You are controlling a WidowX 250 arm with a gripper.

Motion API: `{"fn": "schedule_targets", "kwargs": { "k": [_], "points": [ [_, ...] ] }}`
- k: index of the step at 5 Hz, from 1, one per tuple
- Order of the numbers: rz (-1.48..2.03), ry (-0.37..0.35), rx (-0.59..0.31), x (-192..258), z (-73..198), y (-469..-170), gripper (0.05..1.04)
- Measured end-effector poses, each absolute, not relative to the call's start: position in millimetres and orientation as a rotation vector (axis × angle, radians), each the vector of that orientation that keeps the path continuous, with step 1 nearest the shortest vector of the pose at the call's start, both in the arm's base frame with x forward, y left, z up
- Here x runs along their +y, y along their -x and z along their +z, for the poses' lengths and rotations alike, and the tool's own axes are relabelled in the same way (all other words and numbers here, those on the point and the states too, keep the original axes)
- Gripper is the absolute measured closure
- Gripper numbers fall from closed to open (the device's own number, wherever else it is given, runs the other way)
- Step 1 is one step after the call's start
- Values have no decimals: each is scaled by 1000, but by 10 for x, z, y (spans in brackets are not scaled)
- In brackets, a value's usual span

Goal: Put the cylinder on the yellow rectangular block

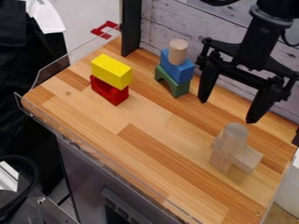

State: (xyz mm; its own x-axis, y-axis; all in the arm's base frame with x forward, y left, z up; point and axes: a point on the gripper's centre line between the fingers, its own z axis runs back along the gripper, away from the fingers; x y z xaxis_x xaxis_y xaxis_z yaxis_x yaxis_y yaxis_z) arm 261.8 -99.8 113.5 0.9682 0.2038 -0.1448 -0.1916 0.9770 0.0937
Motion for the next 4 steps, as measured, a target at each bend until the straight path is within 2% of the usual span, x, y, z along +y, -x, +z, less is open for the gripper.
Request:
{"fn": "schedule_targets", "kwargs": {
  "k": [1, 4],
  "points": [
    [204, -94, 190, -987, 1034, -2588, 84],
    [245, -31, 185, -1080, 987, -2592, 84]
  ]
}}
